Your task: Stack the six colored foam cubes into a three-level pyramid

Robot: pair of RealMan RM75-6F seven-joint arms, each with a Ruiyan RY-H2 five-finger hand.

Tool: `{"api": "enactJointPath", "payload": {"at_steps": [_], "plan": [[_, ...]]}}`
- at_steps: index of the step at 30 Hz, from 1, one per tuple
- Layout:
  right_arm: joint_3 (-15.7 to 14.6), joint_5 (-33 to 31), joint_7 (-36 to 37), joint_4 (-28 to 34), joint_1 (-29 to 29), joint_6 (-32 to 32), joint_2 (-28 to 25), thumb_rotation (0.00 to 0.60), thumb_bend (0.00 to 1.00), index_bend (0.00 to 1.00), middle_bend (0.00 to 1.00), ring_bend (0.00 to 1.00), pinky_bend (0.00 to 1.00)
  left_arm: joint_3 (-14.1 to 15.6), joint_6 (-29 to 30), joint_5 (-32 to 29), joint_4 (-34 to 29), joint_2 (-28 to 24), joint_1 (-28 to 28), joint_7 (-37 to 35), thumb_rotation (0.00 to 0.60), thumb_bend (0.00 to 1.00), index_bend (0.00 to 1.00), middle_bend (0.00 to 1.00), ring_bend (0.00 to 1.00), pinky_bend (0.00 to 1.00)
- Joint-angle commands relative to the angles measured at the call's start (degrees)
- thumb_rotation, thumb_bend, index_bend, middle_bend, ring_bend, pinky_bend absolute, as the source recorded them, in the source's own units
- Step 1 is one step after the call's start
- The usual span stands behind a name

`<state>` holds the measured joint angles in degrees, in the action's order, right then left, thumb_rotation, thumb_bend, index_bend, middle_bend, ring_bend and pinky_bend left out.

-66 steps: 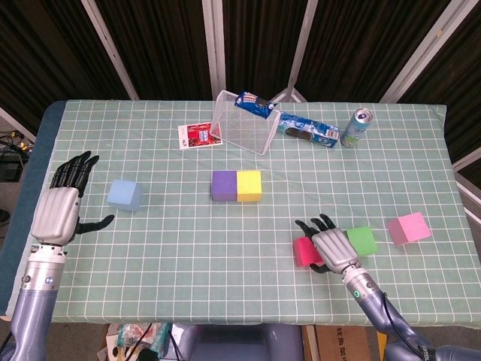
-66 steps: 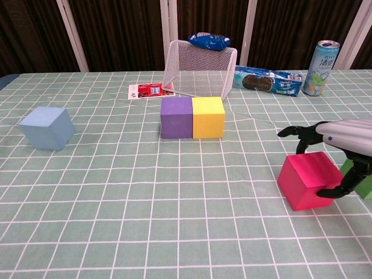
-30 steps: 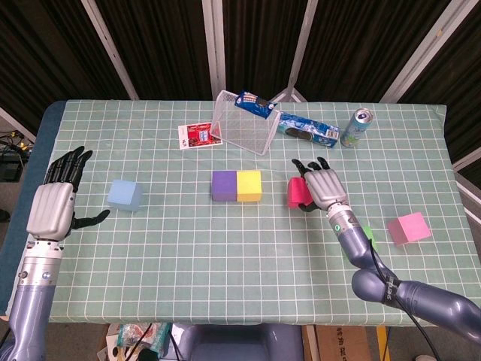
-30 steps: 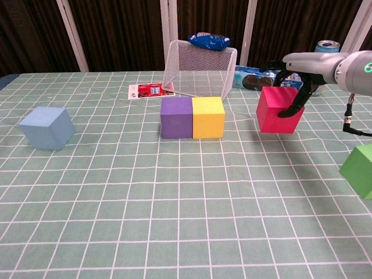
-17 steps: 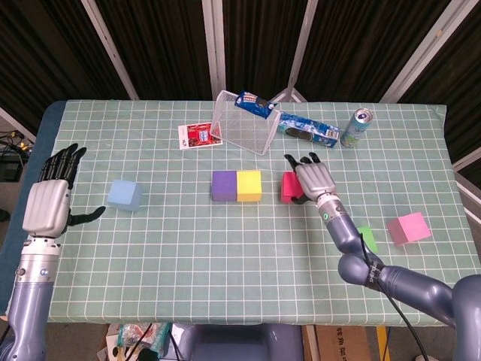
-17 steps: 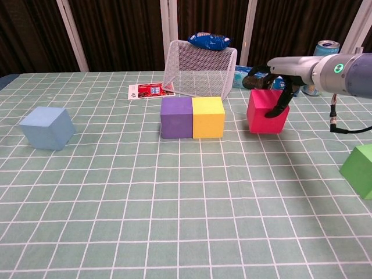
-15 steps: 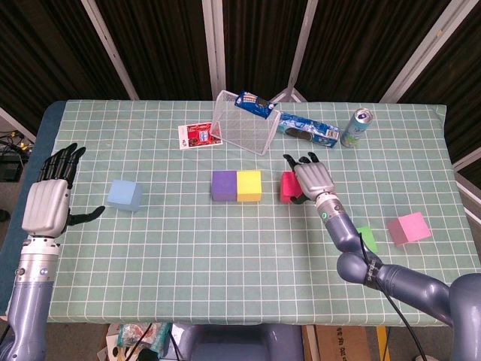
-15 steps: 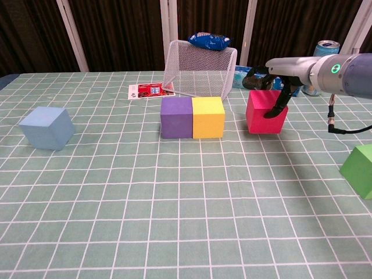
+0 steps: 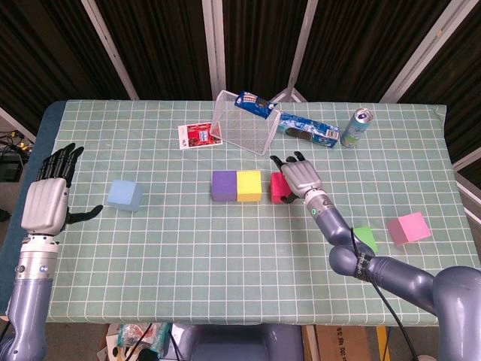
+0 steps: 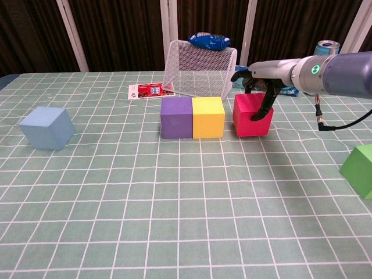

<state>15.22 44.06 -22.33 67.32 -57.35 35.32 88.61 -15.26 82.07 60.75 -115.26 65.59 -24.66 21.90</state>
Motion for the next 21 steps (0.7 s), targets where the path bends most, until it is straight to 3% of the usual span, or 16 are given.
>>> {"api": "enactJointPath", "payload": {"at_steps": [1,21], "plan": [[-0.28,0.65,0.74,-1.09,-0.76,-0.49,0.72,0.600,0.25,0.02,0.44,0.16,0.00,-0.05,0.01,-0.07,0.04,0.03,0.00,0.04,0.600,0.08,0.00,0.00,0.00,0.06],[-1.25,0.45,3.64,-4.89,-3.27,-1.30,3.20,0.600,0.25,0.02,0.44,0.17,0.00,-0.36,-0.53,-0.89,0.72,-0.07,0.07,-0.49,0.600,0.08,0.00,0.00,0.00,0.06]]}}
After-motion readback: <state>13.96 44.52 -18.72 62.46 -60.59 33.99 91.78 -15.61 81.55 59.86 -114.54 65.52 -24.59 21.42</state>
